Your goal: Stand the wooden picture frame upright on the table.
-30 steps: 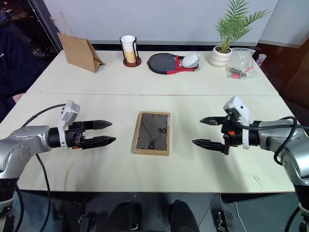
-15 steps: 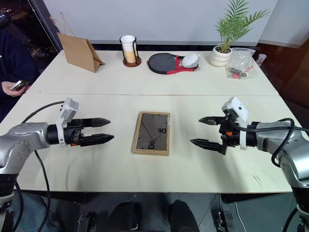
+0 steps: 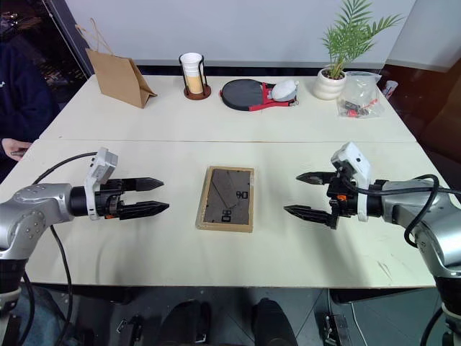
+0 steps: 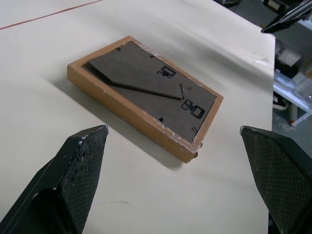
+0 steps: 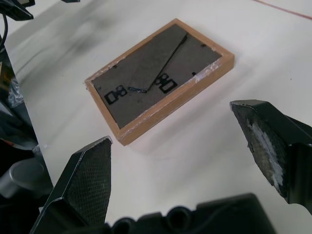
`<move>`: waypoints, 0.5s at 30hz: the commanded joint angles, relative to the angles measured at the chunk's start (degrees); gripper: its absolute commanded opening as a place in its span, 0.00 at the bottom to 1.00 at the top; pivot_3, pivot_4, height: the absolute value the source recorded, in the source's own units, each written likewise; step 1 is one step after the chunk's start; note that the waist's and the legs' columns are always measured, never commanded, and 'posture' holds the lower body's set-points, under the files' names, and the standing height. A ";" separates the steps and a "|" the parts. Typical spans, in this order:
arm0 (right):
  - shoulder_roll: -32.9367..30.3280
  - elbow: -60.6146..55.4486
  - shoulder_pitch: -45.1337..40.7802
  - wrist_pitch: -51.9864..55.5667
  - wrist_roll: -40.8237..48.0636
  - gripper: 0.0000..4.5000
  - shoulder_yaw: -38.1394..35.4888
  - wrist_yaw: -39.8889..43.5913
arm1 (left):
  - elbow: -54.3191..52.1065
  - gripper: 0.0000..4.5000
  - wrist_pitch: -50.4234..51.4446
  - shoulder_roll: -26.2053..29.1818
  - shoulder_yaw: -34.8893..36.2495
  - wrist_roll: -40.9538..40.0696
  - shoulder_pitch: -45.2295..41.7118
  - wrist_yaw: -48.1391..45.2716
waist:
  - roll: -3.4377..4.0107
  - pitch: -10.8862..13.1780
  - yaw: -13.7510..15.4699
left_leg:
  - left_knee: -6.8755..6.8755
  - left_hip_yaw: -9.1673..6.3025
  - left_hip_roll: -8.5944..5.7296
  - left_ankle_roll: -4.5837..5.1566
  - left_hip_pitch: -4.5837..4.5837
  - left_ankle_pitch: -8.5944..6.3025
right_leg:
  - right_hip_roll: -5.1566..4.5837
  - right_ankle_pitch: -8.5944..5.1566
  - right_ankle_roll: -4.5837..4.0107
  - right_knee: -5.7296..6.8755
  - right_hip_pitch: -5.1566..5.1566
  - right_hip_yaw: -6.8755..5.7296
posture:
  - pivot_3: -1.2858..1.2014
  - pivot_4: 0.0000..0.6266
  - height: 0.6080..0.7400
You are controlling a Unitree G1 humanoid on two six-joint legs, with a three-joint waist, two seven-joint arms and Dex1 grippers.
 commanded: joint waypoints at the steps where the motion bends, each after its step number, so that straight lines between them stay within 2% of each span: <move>1: 0.36 -0.30 -0.98 -1.52 -0.25 0.98 -0.07 0.47 | -0.59 1.00 -0.55 0.30 -0.15 0.08 -0.84 -0.24 | 0.00 0.00 -0.01 | 0.00 0.00 0.00 0.00 0.00 0.00 | 0.00 0.00 0.00 0.00 0.00 0.00 | 0.52 0.24 1.00; 6: 0.59 0.38 -1.61 -4.60 -3.86 0.98 1.95 -0.23 | 0.18 1.00 3.91 -0.98 -0.51 -2.16 -2.59 0.91 | 0.00 0.00 -0.01 | 0.01 0.00 0.00 0.00 0.00 0.00 | 0.00 0.00 0.00 0.00 0.00 0.00 | 0.52 0.24 1.00; 12: 2.65 5.60 -4.57 -15.32 -16.65 0.98 9.90 -3.41 | 7.07 1.00 24.80 -7.27 -0.85 -9.19 -11.67 9.47 | -0.02 0.00 -0.02 | 0.25 -0.01 -0.02 0.05 -0.04 -0.03 | 0.04 0.07 0.13 0.02 0.06 -0.02 | 0.52 0.24 1.00; 15: 4.02 7.48 -5.53 -18.71 -19.60 0.98 11.98 -3.60 | 8.33 1.00 29.07 -8.03 -3.10 -9.31 -14.68 10.23 | -0.01 0.00 -0.15 | 0.25 -0.01 -0.04 0.07 -0.04 -0.04 | 0.06 0.08 0.15 0.03 0.05 -0.01 | 0.52 0.24 1.00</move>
